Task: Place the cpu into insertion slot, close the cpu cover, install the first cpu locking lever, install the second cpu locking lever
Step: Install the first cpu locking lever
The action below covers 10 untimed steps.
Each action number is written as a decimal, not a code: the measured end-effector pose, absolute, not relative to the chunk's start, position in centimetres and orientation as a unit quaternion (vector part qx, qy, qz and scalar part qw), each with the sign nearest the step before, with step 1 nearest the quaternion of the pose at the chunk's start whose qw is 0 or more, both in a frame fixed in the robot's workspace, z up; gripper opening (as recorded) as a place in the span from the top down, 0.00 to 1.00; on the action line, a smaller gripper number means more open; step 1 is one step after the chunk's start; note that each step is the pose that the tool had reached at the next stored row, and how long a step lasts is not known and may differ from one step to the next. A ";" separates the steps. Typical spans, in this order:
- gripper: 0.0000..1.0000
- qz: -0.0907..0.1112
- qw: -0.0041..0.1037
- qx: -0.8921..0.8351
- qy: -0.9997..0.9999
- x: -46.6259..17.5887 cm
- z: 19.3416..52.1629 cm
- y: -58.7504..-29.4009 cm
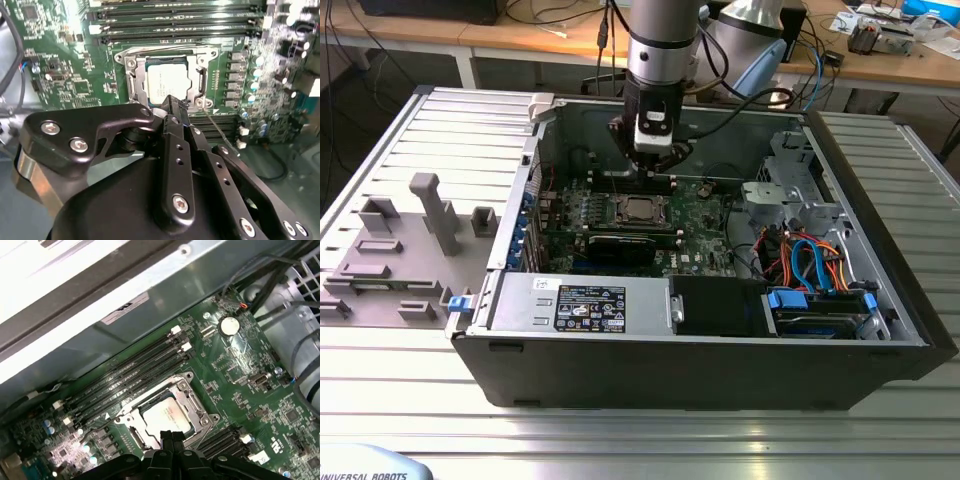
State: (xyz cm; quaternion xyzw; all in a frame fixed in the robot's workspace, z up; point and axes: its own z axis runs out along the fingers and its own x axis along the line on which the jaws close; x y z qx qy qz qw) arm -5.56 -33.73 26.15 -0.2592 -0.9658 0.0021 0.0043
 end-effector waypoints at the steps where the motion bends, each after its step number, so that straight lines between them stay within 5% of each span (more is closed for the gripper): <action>1: 0.89 0.002 0.004 -0.250 -0.968 -5.6 26.2 -33.7; 10: 0.89 0.002 0.004 -0.161 -0.987 -5.6 26.1 -33.7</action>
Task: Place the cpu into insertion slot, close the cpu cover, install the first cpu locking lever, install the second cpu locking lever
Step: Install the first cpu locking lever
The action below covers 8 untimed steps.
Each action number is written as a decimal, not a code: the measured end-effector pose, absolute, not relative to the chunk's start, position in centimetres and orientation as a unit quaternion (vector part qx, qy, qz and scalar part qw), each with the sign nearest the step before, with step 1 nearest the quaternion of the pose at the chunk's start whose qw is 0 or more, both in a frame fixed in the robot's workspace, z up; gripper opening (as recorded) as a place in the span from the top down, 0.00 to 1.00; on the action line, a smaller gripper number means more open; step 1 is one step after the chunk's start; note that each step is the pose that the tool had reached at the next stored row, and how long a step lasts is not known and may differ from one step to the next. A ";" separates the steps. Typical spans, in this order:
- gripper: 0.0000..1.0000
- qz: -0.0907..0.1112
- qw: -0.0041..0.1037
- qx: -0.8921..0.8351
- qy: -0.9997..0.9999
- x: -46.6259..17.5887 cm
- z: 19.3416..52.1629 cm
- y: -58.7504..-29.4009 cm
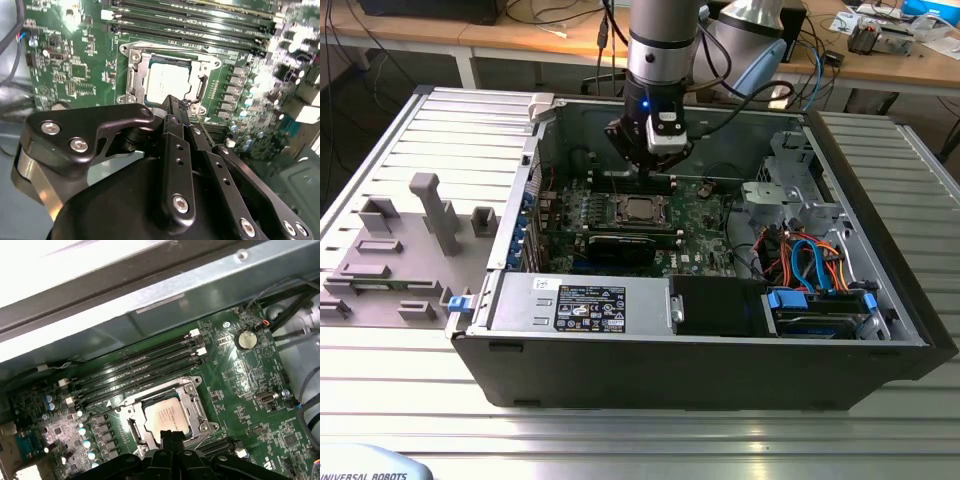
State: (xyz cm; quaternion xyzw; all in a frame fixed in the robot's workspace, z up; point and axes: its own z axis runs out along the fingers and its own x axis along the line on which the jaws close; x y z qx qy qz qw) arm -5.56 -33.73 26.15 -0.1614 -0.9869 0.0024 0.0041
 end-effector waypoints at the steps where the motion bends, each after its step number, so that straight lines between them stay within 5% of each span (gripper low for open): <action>1: 0.89 0.002 0.004 -0.149 -0.989 -5.6 26.1 -33.7; 3: 0.89 0.001 -0.005 -0.130 -0.991 -5.6 26.1 -33.7; 8: 0.89 0.001 -0.006 -0.074 -0.997 -5.6 26.2 -33.7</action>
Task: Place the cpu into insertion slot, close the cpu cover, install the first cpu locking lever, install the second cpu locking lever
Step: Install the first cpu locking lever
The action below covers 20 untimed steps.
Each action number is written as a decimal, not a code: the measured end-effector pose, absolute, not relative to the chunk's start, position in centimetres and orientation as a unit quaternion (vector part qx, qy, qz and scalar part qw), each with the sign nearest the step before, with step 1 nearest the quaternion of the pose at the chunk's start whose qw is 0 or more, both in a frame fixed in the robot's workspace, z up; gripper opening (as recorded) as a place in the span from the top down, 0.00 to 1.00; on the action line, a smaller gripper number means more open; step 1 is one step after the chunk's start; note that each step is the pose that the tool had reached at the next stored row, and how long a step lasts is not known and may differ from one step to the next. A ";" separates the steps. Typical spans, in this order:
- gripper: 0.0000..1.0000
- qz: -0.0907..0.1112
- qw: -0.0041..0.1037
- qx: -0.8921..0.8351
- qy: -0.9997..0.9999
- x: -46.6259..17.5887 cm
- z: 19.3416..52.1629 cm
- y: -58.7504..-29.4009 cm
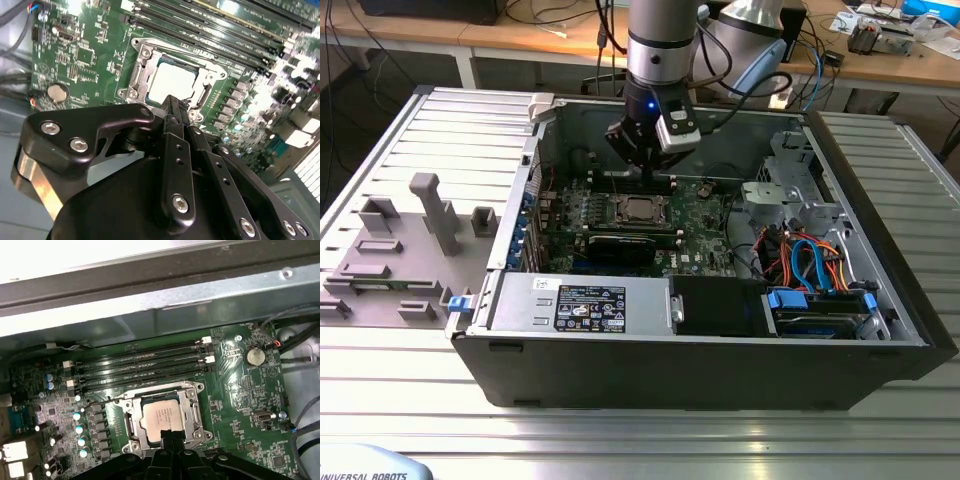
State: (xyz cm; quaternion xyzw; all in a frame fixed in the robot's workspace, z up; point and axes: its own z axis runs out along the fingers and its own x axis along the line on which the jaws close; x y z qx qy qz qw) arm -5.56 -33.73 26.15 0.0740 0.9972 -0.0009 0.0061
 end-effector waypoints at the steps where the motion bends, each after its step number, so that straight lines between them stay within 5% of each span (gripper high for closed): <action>1: 0.89 -0.001 0.006 0.070 0.997 -5.6 26.1 -33.7; 20: 0.89 -0.001 0.006 0.068 0.998 -5.6 26.1 -33.7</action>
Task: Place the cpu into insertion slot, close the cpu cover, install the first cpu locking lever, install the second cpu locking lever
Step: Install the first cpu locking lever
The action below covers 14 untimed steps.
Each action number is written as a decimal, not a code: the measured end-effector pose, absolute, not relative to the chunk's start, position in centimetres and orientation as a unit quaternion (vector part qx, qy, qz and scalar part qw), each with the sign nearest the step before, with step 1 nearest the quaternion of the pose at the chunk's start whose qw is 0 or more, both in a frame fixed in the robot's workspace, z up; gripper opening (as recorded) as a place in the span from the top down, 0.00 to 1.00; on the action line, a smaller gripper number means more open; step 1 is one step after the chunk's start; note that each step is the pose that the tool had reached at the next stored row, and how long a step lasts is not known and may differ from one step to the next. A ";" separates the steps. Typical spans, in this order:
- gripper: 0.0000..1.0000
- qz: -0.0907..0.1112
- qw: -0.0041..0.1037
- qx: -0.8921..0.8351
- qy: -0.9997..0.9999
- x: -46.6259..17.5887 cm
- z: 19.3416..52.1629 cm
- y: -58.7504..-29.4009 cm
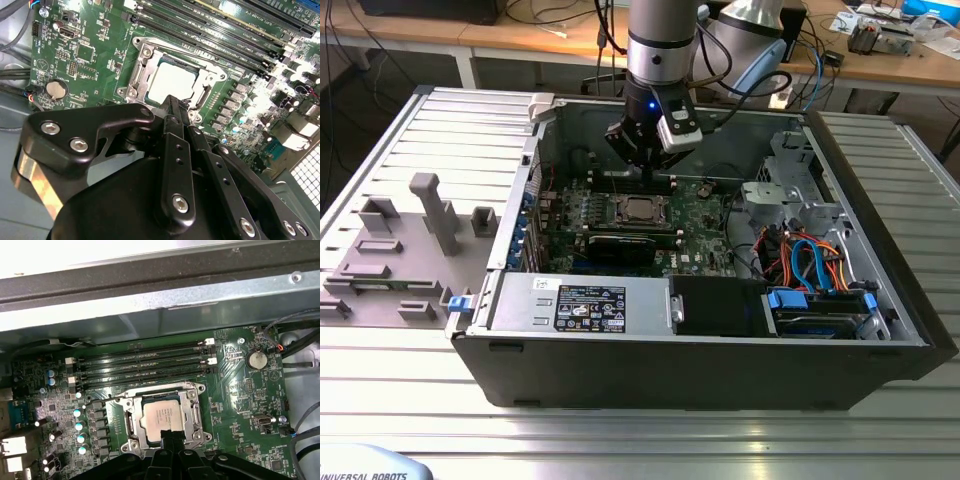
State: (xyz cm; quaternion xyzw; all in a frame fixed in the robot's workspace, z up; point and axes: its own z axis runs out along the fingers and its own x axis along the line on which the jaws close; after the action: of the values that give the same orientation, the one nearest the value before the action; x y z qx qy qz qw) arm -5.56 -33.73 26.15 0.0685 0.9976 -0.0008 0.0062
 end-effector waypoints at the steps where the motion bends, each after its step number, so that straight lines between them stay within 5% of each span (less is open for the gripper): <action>1: 0.89 -0.001 0.006 0.066 0.998 -5.6 26.1 -33.7; 14: 0.89 0.000 0.008 -0.011 1.000 -6.3 26.2 -33.7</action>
State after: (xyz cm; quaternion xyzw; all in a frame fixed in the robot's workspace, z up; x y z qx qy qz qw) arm -6.34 -33.73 26.15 -0.0112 0.9999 -0.0004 0.0075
